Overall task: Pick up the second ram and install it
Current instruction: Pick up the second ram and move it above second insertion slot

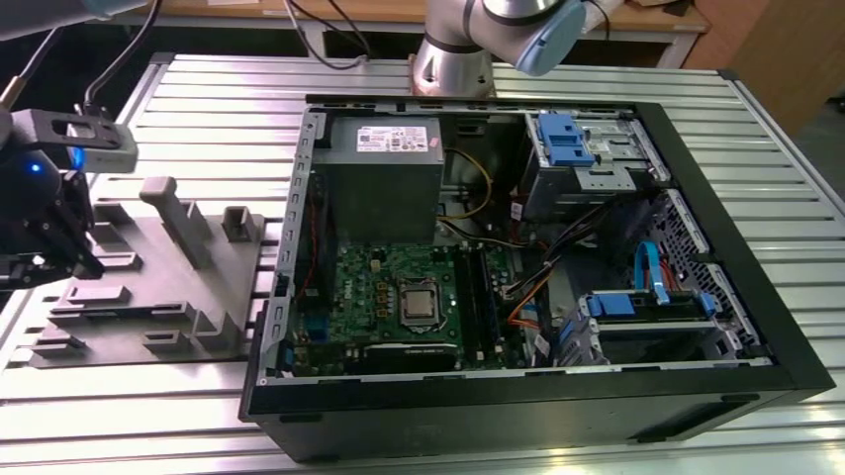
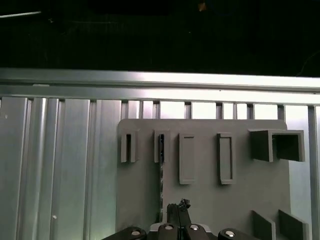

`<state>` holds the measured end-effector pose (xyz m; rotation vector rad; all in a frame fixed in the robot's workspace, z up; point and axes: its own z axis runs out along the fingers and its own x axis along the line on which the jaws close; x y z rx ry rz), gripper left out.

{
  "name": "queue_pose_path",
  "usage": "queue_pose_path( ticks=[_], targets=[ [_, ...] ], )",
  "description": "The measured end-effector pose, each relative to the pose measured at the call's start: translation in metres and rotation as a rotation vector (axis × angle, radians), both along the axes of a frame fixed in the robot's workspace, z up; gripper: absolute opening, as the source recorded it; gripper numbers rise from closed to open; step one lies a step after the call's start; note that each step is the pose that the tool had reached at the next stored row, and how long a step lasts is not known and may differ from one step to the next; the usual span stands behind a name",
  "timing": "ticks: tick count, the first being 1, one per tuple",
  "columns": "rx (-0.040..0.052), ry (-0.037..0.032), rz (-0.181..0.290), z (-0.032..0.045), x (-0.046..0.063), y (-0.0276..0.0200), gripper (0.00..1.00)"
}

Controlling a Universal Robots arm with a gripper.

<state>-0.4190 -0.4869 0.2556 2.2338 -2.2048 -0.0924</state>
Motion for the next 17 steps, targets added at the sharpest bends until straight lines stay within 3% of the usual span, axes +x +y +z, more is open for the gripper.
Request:
queue_pose_path(
  ticks=[7,11,17],
  targets=[
    [0.0,0.0001,0.048,-0.0083,0.0,-0.0028,0.1],
    [0.0,-0.0008,0.065,-0.0129,-0.001,-0.0071,0.1],
    [-0.0001,-0.0171,0.065,-0.0187,-0.002,-0.0112,0.1]
  ],
)
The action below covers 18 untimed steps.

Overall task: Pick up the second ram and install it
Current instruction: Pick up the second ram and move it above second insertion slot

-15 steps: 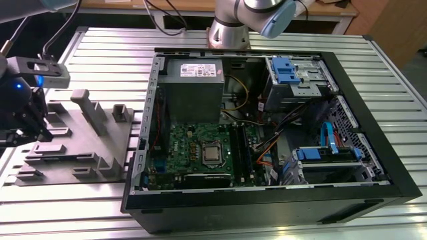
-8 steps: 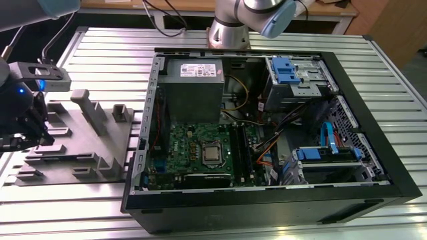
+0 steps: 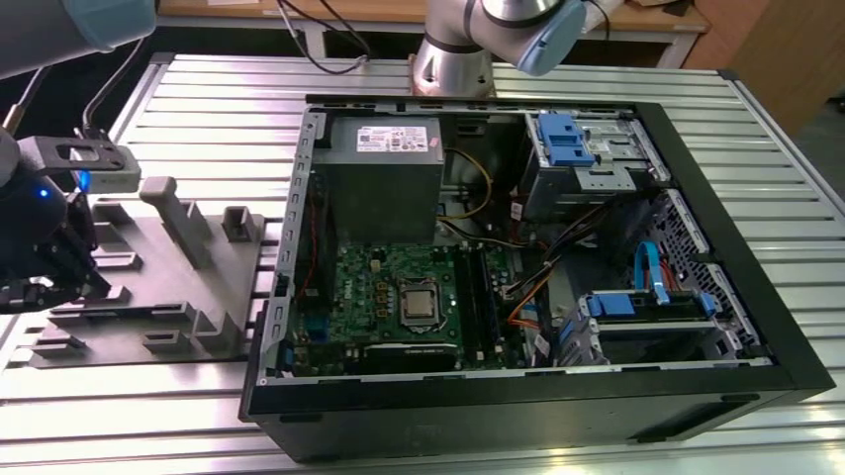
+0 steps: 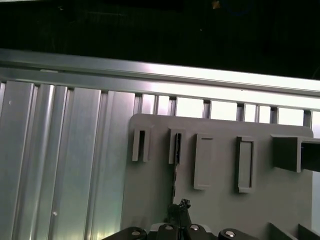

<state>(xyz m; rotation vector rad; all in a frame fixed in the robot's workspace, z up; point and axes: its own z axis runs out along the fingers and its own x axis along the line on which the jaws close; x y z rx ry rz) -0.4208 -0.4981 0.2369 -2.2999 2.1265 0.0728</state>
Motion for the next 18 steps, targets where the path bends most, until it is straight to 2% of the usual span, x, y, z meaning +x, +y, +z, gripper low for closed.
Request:
queue_pose_path(
  ticks=[2,5,12,18],
  targets=[
    [0.0008,-0.0054,0.0,-0.0023,0.0,-0.0005,0.1],
    [0.0009,-0.0083,0.0,-0.0069,-0.001,-0.0006,0.1],
    [0.0009,-0.0093,0.0,-0.0181,-0.001,-0.0007,0.1],
    [0.0008,-0.0091,0.0,-0.0187,-0.001,-0.0007,0.1]
  ],
)
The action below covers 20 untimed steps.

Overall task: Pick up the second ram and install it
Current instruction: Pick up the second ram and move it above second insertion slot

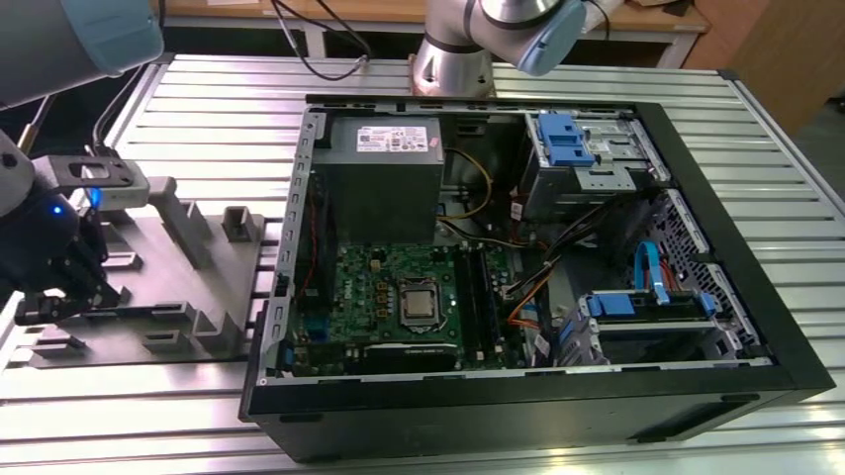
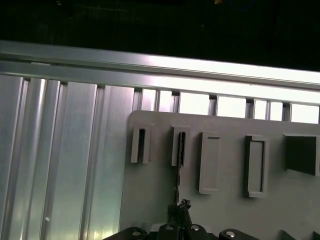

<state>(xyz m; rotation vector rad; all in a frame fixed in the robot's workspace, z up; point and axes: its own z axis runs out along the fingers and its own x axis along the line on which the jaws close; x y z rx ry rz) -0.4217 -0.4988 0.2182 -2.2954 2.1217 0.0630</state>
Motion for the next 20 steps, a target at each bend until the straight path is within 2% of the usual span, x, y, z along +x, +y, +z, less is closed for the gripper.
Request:
queue_pose_path(
  ticks=[3,4,5,7,9,10,20],
  targets=[
    [0.0001,-0.0001,0.0,-0.0003,0.0,0.0,0.11],
    [0.0,-0.0001,0.0,-0.0003,0.0,0.0,0.16],
    [0.0001,-0.0001,0.0,-0.0004,0.0,0.0,0.16],
    [0.0003,-0.0001,0.0,-0.0004,0.0,0.0,0.29],
    [0.0004,-0.0001,0.0,-0.0004,0.0,0.0,0.29],
    [0.0005,-0.0003,0.0,-0.0006,0.0,0.0,0.36],
    [0.0004,-0.0059,0.0,-0.018,-0.01,0.0009,0.36]
  ],
)
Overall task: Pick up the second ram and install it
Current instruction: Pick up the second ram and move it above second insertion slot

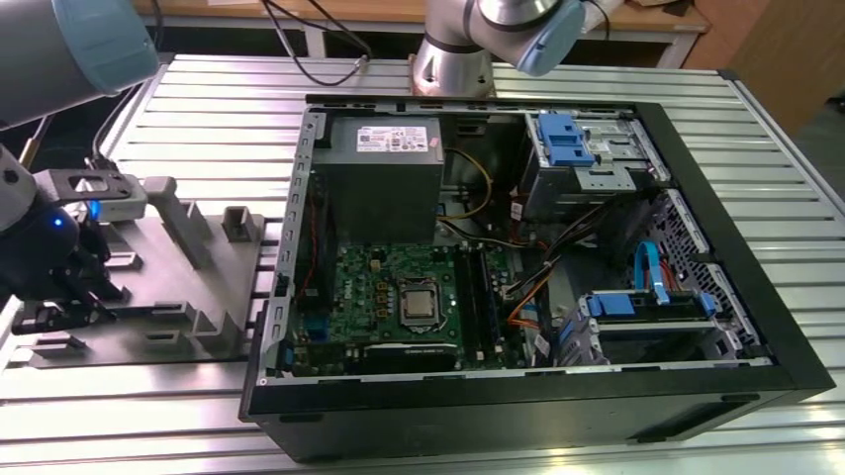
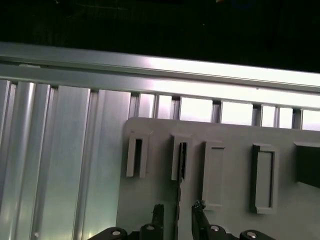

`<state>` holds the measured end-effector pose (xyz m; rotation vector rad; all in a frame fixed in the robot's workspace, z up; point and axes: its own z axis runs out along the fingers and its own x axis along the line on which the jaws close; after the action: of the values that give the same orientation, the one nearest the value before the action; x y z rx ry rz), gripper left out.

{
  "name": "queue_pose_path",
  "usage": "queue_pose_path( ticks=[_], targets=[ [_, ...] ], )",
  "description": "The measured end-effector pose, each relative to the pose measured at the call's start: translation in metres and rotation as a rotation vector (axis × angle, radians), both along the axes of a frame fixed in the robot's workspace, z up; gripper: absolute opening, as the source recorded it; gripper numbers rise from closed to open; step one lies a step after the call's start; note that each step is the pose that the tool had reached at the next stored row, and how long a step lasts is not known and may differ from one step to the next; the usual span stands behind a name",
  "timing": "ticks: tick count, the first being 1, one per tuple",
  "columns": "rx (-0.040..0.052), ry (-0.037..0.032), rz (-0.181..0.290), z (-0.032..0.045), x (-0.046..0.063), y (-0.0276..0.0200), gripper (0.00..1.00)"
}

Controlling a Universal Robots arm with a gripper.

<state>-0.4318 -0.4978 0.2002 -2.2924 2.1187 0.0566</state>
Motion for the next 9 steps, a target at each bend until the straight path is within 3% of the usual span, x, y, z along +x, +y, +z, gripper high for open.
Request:
queue_pose_path(
  ticks=[9],
  targets=[
    [-0.0001,0.0,0.0,-0.0016,-0.0005,0.0,0.36]
  ],
)
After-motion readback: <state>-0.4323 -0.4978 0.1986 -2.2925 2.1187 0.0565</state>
